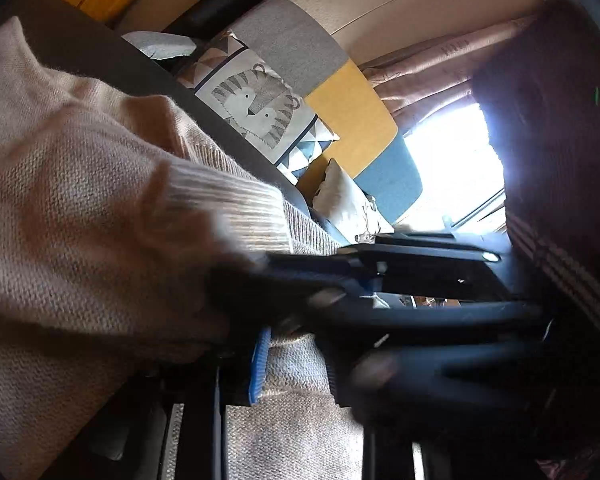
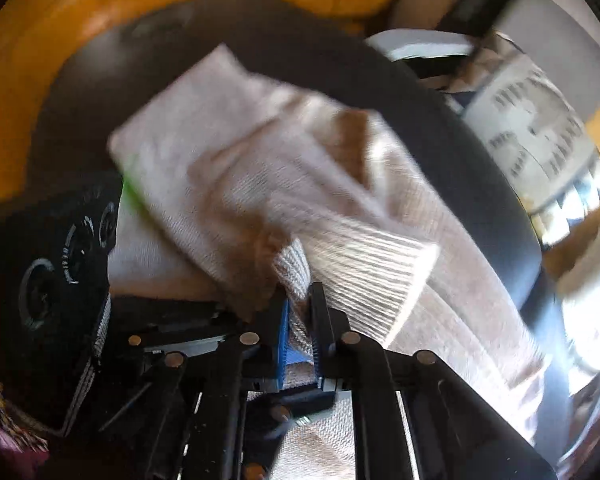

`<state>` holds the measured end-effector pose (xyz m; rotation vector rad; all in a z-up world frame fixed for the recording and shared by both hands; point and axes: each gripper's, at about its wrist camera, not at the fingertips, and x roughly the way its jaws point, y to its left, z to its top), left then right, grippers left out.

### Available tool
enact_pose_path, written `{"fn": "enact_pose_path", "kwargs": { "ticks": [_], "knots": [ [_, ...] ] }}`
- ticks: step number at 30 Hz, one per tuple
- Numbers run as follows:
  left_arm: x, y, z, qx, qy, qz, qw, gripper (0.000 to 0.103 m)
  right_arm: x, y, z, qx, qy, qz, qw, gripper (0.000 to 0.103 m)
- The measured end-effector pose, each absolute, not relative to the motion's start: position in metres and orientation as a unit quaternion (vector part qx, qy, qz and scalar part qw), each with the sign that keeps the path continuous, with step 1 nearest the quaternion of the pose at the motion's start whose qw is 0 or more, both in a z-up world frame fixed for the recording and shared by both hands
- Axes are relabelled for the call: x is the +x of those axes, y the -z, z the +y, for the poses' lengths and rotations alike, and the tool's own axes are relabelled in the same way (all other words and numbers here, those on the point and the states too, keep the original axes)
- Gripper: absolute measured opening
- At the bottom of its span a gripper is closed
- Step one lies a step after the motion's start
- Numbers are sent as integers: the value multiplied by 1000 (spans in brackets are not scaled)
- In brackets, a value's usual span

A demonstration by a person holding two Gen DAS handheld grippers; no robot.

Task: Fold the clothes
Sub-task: 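Grasp the small yarn hanging loop on the sweater with the right gripper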

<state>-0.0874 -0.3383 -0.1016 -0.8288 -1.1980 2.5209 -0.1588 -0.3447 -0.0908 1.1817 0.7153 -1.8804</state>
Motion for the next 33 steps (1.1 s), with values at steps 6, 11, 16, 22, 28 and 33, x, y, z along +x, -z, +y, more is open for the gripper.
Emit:
{"fn": "enact_pose_path", "kwargs": {
  "ticks": [6,11,16,22,28,33],
  "knots": [
    [-88,104,-339,-282,-860,-408,115,24,-181,79,-270,474,802,65,356,10],
    [-90,104,-338,-283,-861,-406,114,24,-190,85,-211,478,816,-54,320,10],
    [-91,98,-334,-290,-869,-389,96,24,-195,95,-168,489,812,-115,298,6],
    [-64,87,-338,-307,-887,-343,46,24,-193,113,-155,502,793,-145,313,8],
    [-17,103,-370,-294,-879,-376,-20,24,-193,117,-140,484,788,-224,306,35],
    [-8,117,-386,-271,-866,-420,-31,25,-189,110,-145,470,783,-261,313,39]
  ]
}}
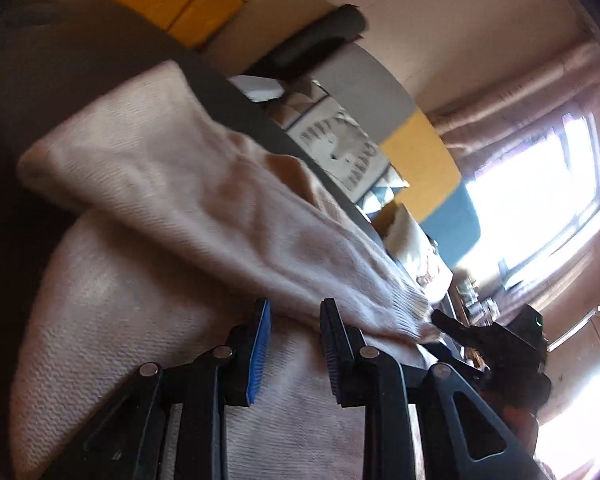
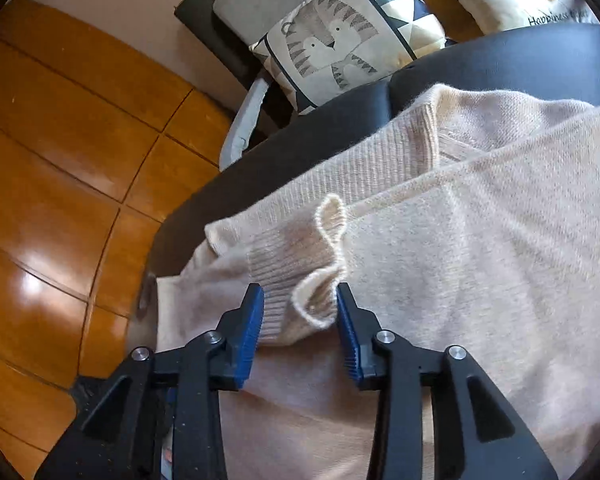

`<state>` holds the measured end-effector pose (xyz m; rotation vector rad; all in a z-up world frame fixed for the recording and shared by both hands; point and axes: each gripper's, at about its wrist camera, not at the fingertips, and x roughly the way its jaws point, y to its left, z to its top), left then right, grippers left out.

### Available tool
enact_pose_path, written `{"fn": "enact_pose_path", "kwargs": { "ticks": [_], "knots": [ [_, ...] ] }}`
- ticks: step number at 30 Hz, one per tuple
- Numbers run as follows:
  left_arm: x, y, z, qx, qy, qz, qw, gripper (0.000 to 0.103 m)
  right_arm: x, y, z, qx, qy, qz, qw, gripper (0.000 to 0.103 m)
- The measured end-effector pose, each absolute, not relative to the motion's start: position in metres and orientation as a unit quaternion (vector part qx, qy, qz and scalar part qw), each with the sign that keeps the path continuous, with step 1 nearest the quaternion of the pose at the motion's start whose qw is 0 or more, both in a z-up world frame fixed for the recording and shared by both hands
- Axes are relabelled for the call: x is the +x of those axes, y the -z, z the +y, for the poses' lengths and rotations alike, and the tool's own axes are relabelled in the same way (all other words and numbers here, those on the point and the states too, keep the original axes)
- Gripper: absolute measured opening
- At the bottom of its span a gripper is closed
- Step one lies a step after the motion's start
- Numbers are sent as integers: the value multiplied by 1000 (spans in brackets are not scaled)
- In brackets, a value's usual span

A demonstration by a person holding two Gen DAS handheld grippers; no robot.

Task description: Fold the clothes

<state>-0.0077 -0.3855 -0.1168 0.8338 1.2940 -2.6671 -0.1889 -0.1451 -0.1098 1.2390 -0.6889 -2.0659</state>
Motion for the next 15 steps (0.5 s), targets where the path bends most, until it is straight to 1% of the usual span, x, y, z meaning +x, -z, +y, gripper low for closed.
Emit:
{"fn": "enact_pose_path", "kwargs": {
  "ticks": [1,2,3,6,7,8,9,12,15],
  "knots": [
    [-9,117,-385,271,867,418,28,25,-186,104,-148,462,789,-256,314,39],
    [-10,118,-384,271,868,416,21,25,-185,100,-151,463,793,-244,312,42],
    [-12,118,-383,272,868,415,18,25,-187,101,-155,472,794,-234,305,43],
    [-15,119,-381,274,868,414,12,25,-195,111,-160,495,789,-229,283,42],
    [-16,119,-381,273,868,416,10,25,-198,115,-159,494,789,-238,278,34],
    [-16,119,-381,272,867,418,9,25,-201,118,-159,497,791,-235,270,7],
    [-16,120,-382,272,866,419,9,25,-203,122,-159,501,792,-230,263,5],
    [-16,115,-382,287,864,412,38,25,-203,126,-156,500,790,-242,259,5],
    [-6,108,-385,293,866,400,61,25,-202,112,-158,488,797,-233,268,5]
  ]
}}
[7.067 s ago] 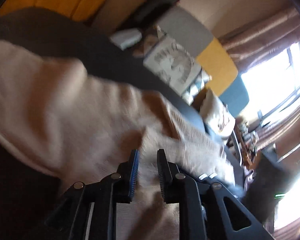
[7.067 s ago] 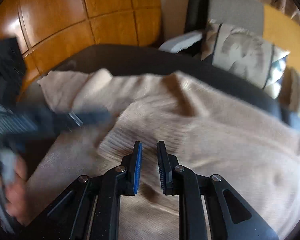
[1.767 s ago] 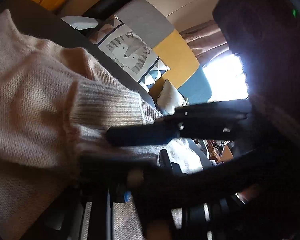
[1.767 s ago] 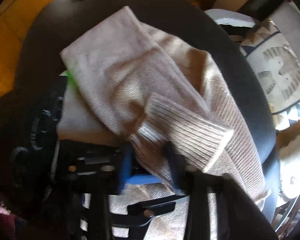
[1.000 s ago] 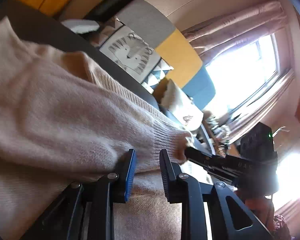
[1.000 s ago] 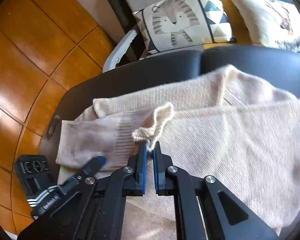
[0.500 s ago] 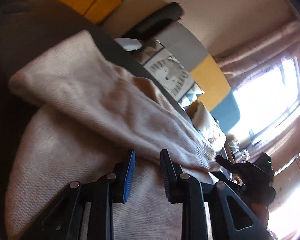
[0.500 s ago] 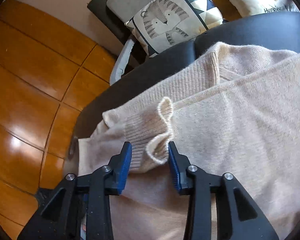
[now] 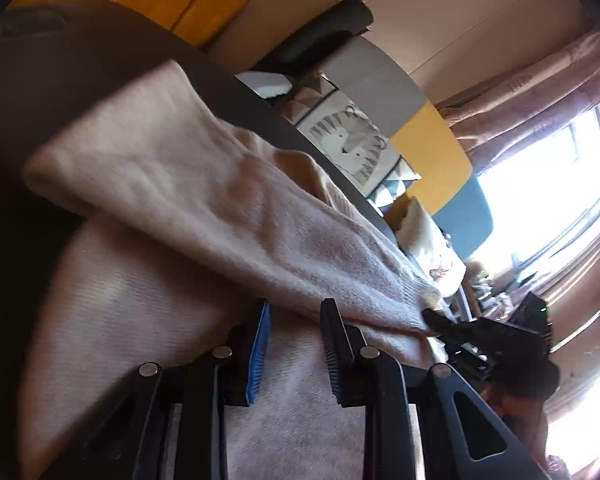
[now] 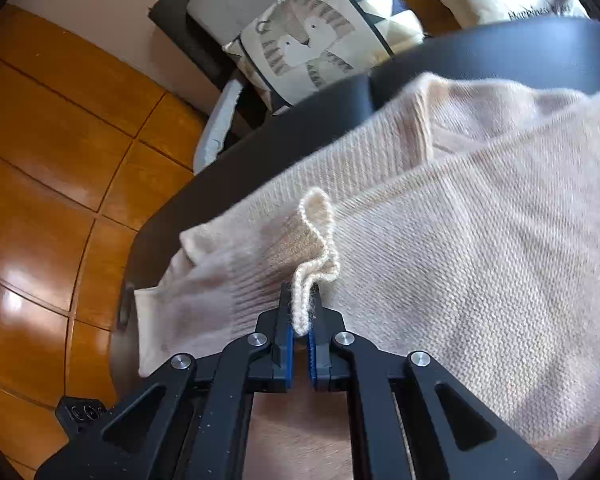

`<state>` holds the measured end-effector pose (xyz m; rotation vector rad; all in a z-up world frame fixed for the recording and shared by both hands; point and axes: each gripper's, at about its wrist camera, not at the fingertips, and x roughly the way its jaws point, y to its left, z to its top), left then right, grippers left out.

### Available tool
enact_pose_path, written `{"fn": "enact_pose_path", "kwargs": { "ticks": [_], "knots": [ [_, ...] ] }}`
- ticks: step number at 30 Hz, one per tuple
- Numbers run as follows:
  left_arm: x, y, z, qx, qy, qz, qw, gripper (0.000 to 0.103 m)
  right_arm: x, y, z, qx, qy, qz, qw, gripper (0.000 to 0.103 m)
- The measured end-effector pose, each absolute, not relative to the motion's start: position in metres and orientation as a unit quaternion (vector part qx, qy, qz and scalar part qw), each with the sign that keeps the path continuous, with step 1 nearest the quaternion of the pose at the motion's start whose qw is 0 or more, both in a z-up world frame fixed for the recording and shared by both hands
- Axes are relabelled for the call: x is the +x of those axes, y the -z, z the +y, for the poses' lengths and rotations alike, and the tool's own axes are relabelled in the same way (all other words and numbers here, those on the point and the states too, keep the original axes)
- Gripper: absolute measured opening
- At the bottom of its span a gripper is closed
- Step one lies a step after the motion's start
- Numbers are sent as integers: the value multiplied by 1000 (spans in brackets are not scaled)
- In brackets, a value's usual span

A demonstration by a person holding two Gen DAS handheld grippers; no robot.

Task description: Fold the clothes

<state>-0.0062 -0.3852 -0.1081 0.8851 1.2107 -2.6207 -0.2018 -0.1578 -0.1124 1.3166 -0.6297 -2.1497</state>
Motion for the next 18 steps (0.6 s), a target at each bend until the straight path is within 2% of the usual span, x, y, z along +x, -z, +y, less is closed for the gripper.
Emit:
{"fn": "enact_pose_path", "kwargs": {
  "ticks": [8,16,18],
  "knots": [
    [-15,112,-426,323,838,433,74,25,-198,63,-154,422,822,-246,295,5],
    [-23,105,-467,322,859,362,162,25,-197,57,-129,393,844,-243,274,5],
    [-18,110,-470,313,859,375,150,25,-199,63,-120,393,844,-249,267,5]
  ]
}}
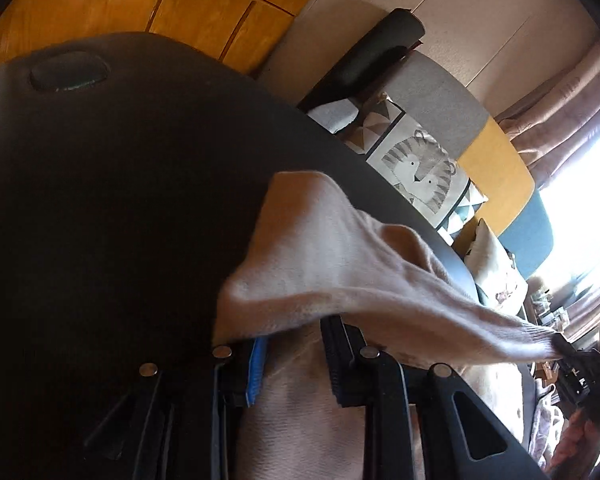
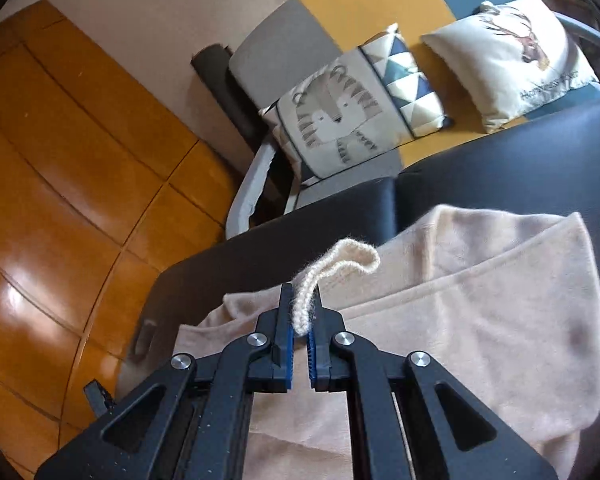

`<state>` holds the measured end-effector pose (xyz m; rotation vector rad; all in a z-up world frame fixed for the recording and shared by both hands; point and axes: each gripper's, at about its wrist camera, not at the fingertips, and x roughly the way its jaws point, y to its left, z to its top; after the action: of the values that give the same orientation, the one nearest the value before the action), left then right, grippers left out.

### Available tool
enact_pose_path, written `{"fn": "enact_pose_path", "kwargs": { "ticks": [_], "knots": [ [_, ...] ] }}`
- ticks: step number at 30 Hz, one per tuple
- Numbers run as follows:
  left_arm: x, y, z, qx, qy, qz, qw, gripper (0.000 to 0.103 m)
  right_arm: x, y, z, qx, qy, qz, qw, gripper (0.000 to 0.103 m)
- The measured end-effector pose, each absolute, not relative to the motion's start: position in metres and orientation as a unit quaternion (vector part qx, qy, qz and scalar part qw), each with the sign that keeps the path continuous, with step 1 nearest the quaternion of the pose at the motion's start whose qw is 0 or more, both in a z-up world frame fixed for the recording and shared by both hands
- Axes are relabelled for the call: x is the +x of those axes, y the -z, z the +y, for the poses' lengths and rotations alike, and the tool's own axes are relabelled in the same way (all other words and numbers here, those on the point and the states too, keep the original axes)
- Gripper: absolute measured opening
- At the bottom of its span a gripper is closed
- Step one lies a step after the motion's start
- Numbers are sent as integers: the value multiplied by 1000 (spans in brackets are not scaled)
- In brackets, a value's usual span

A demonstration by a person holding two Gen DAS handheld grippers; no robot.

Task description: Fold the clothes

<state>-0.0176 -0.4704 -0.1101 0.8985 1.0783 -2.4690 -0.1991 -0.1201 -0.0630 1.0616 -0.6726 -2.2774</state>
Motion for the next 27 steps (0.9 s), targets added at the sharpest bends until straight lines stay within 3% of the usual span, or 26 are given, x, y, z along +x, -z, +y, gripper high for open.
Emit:
{"fn": "enact_pose_path", "kwargs": {
  "ticks": [18,27],
  "knots": [
    [-14,113,-468,299,867,363,166,25,-197,127,-100,486,815,-219,229,5],
    [-14,113,-469,292,867,370,161,25,-175,107,-92,446,838,-210,234,5]
  ]
}}
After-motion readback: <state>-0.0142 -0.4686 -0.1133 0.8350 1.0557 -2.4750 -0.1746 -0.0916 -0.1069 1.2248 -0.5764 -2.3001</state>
